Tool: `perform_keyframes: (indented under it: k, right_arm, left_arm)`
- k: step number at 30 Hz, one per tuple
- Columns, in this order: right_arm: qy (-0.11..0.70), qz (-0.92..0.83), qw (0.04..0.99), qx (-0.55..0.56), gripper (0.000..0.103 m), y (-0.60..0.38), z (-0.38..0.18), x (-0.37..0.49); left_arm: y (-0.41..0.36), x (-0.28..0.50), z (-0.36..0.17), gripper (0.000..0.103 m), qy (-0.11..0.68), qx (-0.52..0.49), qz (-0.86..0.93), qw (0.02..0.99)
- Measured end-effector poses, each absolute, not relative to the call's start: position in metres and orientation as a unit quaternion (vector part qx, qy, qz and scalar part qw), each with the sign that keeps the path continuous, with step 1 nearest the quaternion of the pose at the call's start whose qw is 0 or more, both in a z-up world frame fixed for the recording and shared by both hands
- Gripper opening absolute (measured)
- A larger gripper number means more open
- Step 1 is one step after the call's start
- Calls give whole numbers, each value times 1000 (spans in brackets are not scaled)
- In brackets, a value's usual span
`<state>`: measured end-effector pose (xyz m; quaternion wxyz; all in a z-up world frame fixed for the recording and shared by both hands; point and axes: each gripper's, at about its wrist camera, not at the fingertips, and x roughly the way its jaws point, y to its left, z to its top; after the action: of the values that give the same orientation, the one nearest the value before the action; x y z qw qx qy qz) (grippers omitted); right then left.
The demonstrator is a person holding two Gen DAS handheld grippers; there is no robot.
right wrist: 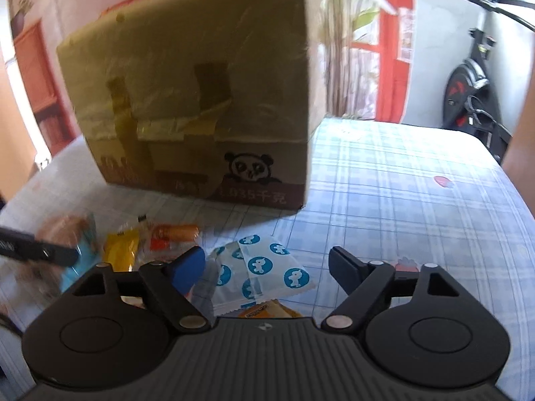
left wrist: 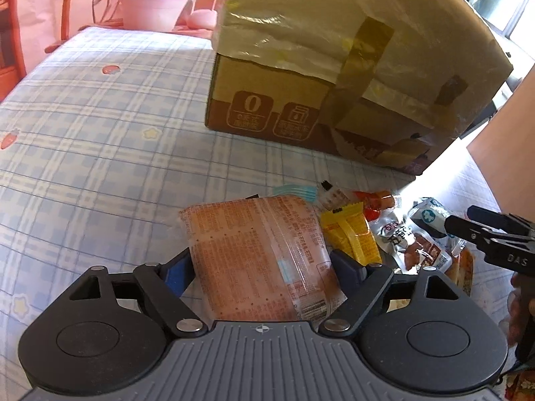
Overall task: Organize snacks
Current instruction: 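Grasp the clear bread packet with the left tool while the right tool grasps the blue-dotted packet, then carry both packets over the box and open both tools to drop them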
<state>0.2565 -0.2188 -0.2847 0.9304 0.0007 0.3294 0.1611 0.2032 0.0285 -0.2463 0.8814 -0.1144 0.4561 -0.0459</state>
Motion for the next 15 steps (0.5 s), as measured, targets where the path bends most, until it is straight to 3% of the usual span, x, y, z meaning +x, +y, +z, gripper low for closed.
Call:
perform_keyframes:
  k: [6, 15]
  right_arm:
    - [349, 186, 918, -18, 82, -210, -293, 274]
    - [369, 185, 911, 9, 67, -211, -299, 283]
  left_arm:
    - [33, 201, -239, 84, 439, -111, -40, 891]
    - [36, 196, -226, 84, 416, -106, -41, 902]
